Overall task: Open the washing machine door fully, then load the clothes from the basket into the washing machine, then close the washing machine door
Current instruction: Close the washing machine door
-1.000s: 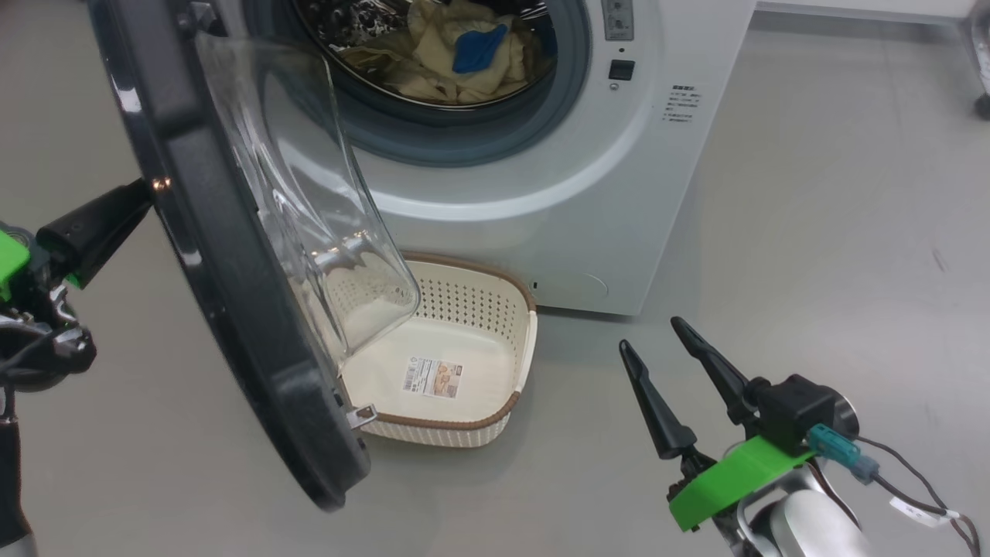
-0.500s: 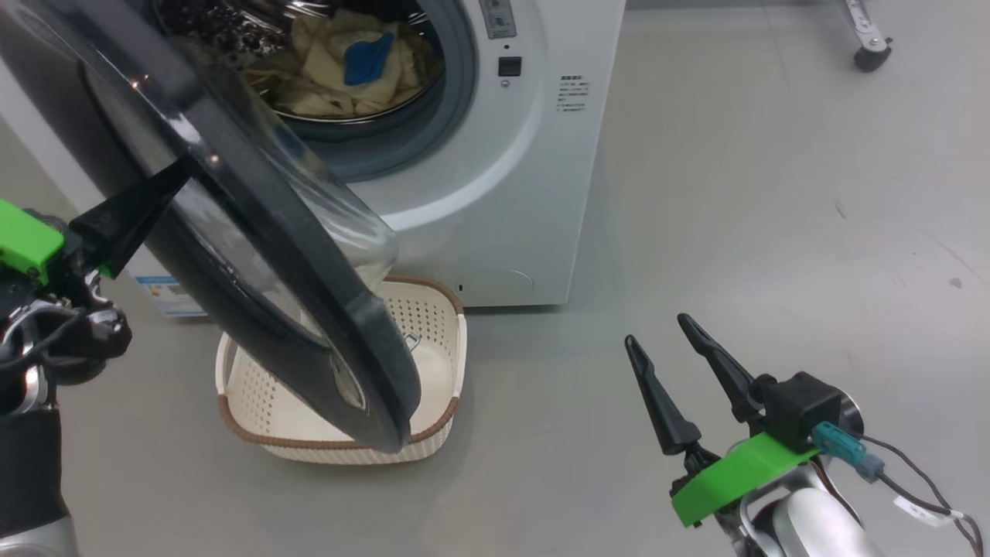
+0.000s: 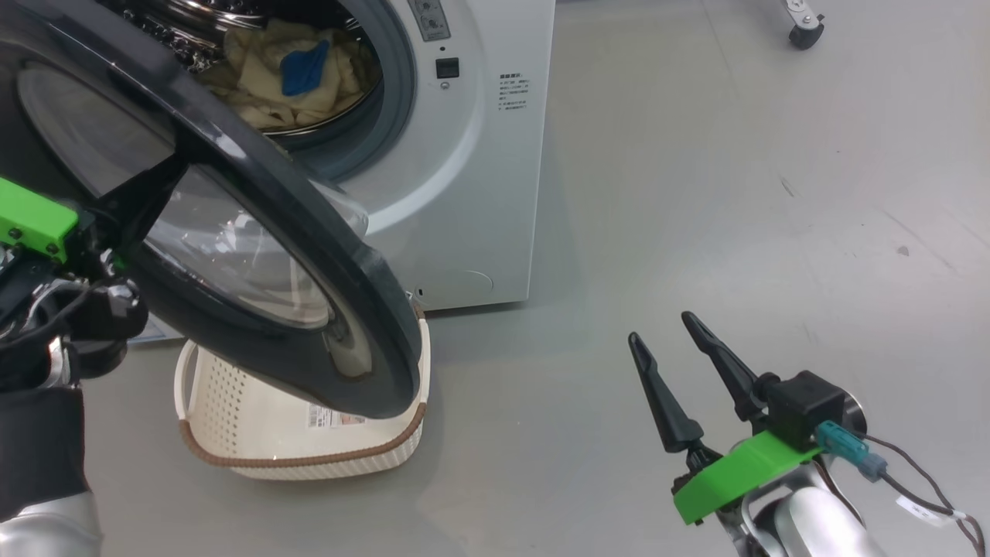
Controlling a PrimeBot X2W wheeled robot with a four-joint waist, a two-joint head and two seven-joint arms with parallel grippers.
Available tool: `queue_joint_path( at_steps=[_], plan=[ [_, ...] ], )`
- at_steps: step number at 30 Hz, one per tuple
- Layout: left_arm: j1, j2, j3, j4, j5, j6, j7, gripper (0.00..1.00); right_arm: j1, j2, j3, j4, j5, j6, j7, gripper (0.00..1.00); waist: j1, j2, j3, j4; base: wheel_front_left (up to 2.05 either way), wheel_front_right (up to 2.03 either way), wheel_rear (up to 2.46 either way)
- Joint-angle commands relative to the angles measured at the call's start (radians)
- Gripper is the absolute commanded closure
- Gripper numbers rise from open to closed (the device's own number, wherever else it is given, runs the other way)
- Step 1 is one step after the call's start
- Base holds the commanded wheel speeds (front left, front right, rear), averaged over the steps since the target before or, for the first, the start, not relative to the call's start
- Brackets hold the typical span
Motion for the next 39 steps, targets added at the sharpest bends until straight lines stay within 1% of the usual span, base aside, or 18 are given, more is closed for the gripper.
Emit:
queue_joint_path(
  at_steps=[1, 4, 6, 11, 13, 14, 16, 17, 18, 19, 22, 25, 28, 30, 33, 36, 39],
  plan=[
    [-0.069, 0.020, 0.023, -0.024, 0.009, -0.019, -0.011, 1.00, -0.021, 0.007, 0.013, -0.036, 0.003, 0.002, -0.006, 0.00, 0.0000, -0.0001, 0.001, -0.001, 0.00, 0.00, 0.00],
    [-0.075, 0.017, 0.018, -0.007, 0.016, -0.036, -0.022, 1.00, -0.019, 0.007, 0.015, -0.036, 0.003, 0.002, -0.006, 0.00, 0.0000, -0.0001, -0.001, -0.002, 0.00, 0.00, 0.00],
    [-0.072, 0.025, 0.012, -0.001, 0.028, -0.046, -0.026, 1.00, -0.017, 0.007, 0.012, -0.037, 0.002, 0.002, -0.006, 0.00, 0.0000, -0.0001, -0.003, 0.000, 0.00, 0.00, 0.00],
    [-0.030, 0.076, 0.000, -0.025, 0.084, -0.092, -0.044, 1.00, -0.010, 0.008, -0.002, -0.040, -0.001, 0.002, -0.006, 0.00, 0.0000, -0.0001, -0.014, 0.009, 0.00, 0.00, 0.00],
    [-0.014, 0.085, 0.003, -0.034, 0.099, -0.099, -0.056, 1.00, -0.007, 0.008, -0.005, -0.040, -0.002, 0.002, -0.006, 0.00, 0.0000, -0.0001, -0.017, 0.011, 0.00, 0.00, 0.00],
    [0.001, 0.091, 0.006, -0.045, 0.113, -0.107, -0.072, 0.91, -0.004, 0.008, -0.009, -0.041, -0.003, 0.002, -0.006, 0.00, 0.0000, -0.0001, -0.020, 0.014, 0.00, 0.00, 0.00],
    [0.033, 0.101, 0.010, -0.067, 0.141, -0.122, -0.102, 0.53, 0.004, 0.008, -0.016, -0.044, -0.005, 0.002, -0.006, 0.00, 0.0000, -0.0001, -0.022, 0.021, 0.00, 0.00, 0.00],
    [0.051, 0.105, 0.012, -0.079, 0.155, -0.133, -0.117, 0.25, 0.007, 0.008, -0.019, -0.046, -0.006, 0.002, -0.006, 0.00, 0.0000, -0.0001, -0.024, 0.025, 0.00, 0.00, 0.00],
    [0.069, 0.105, 0.014, -0.092, 0.163, -0.144, -0.131, 0.06, 0.011, 0.008, -0.021, -0.047, -0.008, 0.002, -0.006, 0.00, 0.0000, -0.0001, -0.026, 0.029, 0.00, 0.00, 0.00],
    [0.088, 0.110, 0.015, -0.107, 0.181, -0.159, -0.151, 0.00, 0.014, 0.008, -0.022, -0.048, -0.009, 0.002, -0.006, 0.00, 0.0000, -0.0001, -0.026, 0.032, 0.00, 0.00, 0.00],
    [0.150, 0.112, 0.019, -0.152, 0.233, -0.202, -0.221, 0.00, 0.018, 0.006, -0.027, -0.050, -0.012, 0.002, -0.006, 0.00, 0.0000, -0.0001, -0.029, 0.042, 0.00, 0.00, 0.00],
    [0.219, 0.131, 0.007, -0.187, 0.326, -0.256, -0.306, 0.00, 0.021, 0.003, -0.028, -0.053, -0.013, 0.002, -0.006, 0.00, 0.0000, -0.0001, -0.029, 0.049, 0.00, 0.00, 0.00],
    [0.281, 0.134, -0.013, -0.199, 0.412, -0.290, -0.392, 0.00, 0.022, 0.000, -0.032, -0.056, -0.013, 0.002, -0.006, 0.00, 0.0000, -0.0001, -0.027, 0.055, 0.00, 0.00, 0.00],
    [0.319, 0.131, -0.033, -0.203, 0.464, -0.305, -0.448, 0.00, 0.023, -0.001, -0.035, -0.057, -0.014, 0.002, -0.006, 0.00, 0.0000, -0.0001, -0.026, 0.057, 0.00, 0.00, 0.00],
    [0.376, 0.139, -0.068, -0.198, 0.576, -0.325, -0.571, 0.00, 0.023, -0.001, -0.039, -0.058, -0.014, 0.002, -0.006, 0.00, 0.0000, -0.0001, -0.024, 0.054, 0.00, 0.00, 0.00],
    [0.433, 0.140, -0.116, -0.167, 0.686, -0.334, -0.697, 0.00, 0.025, -0.001, -0.043, -0.059, -0.015, 0.002, -0.006, 0.00, 0.0000, -0.0001, -0.024, 0.051, 0.00, 0.00, 0.00],
    [0.483, 0.120, -0.149, -0.117, 0.768, -0.334, -0.815, 0.00, 0.030, -0.002, -0.048, -0.060, -0.016, 0.002, -0.006, 0.00, 0.0000, -0.0001, -0.026, 0.046, 0.00, 0.00, 0.00]
  ],
)
